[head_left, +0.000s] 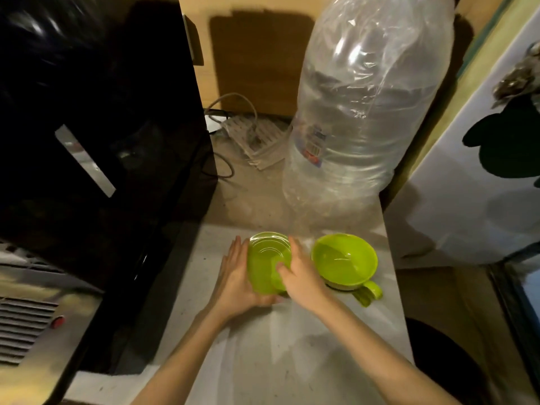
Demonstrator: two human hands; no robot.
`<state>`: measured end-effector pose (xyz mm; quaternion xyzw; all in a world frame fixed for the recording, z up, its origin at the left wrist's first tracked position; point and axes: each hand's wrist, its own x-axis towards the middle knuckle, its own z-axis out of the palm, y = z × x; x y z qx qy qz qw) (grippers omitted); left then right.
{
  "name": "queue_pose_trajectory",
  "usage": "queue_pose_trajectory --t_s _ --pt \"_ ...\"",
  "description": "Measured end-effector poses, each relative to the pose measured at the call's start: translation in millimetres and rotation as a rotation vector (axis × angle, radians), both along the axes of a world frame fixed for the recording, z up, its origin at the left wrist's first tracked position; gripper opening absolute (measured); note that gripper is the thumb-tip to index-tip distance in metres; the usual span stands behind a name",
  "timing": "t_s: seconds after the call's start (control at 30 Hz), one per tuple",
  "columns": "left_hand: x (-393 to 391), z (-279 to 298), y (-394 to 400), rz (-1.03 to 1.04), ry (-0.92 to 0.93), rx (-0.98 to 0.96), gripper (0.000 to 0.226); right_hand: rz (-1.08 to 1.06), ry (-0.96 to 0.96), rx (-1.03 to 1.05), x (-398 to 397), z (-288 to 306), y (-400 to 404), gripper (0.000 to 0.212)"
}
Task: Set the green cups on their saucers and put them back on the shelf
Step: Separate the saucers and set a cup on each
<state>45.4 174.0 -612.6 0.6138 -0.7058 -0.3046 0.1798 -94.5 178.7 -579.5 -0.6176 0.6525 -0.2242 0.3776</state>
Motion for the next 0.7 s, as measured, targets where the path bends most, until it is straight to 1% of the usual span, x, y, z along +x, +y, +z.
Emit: queue_pose_trajectory --t_s 0.1,0.2,0.33,0.53,0.57,0.7 --pt "1 -6 0 0.003 0.017 -0.02 0.138 -0.026 0.089 0.104 7 -10 0 0.072" --pt "2 -9 -1 0.017 0.062 -0.024 0.131 -0.03 0.128 0.162 10 -14 1 0.075" --pt "2 -11 -2 0.022 0.083 -0.081 0.124 -0.038 0.124 0.126 10 -18 4 0.074" --pt "6 -2 4 0.001 0.142 -0.225 0.108 -0.057 0.052 0.088 14 -13 13 0.073" --pt "9 -1 6 -0.006 0.145 -0.239 0.108 -0.055 0.04 0.089 15 -12 15 0.072" --pt "19 -1 19 0.005 0.071 -0.248 0.123 -0.072 -0.049 0.057 11 -5 31 0.069"
